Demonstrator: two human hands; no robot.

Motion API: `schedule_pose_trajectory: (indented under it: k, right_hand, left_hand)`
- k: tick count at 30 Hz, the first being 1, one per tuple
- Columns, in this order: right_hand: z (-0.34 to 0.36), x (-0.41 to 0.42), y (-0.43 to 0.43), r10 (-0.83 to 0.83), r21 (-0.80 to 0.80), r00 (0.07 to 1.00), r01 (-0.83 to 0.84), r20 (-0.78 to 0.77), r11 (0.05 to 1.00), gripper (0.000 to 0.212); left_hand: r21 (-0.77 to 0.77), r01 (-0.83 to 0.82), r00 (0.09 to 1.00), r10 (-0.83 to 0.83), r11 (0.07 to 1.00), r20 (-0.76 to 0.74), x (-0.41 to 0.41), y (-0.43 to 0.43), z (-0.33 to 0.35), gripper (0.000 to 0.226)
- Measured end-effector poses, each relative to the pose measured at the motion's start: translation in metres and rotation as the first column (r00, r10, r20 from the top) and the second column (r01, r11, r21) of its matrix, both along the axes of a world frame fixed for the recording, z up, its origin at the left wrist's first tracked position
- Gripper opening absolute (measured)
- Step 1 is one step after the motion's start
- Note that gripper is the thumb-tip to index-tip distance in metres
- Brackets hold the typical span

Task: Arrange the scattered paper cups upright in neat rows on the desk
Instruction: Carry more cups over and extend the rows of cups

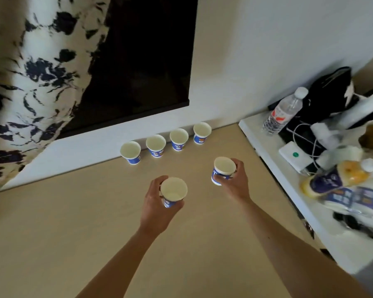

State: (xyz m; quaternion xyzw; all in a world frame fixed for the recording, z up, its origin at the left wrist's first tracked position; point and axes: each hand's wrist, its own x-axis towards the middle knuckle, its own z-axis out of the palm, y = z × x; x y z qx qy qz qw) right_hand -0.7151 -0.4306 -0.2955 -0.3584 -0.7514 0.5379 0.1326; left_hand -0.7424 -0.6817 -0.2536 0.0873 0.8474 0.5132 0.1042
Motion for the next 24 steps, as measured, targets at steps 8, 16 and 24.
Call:
schedule_pose_trajectory:
  k: [8,16,24]
  right_hand:
    - [-0.018,-0.070,0.079,0.050,0.087,0.998,-0.052,0.026,0.995,0.068]
    - [-0.049,-0.140,0.104,0.068,0.181,0.994,-0.082,0.083,0.980,0.065]
    - [-0.053,-0.179,0.116,0.066,0.214,0.998,-0.069,0.024,0.974,0.069]
  left_hand:
    - [-0.013,-0.017,1.000,0.017,1.000,-0.026,-0.005,0.035,-0.010,0.071]
    - [-0.057,-0.076,0.996,0.074,0.995,-0.040,-0.007,0.031,-0.025,0.073]
    - [-0.079,-0.107,0.994,0.104,0.991,-0.046,-0.009,0.026,-0.029,0.074]
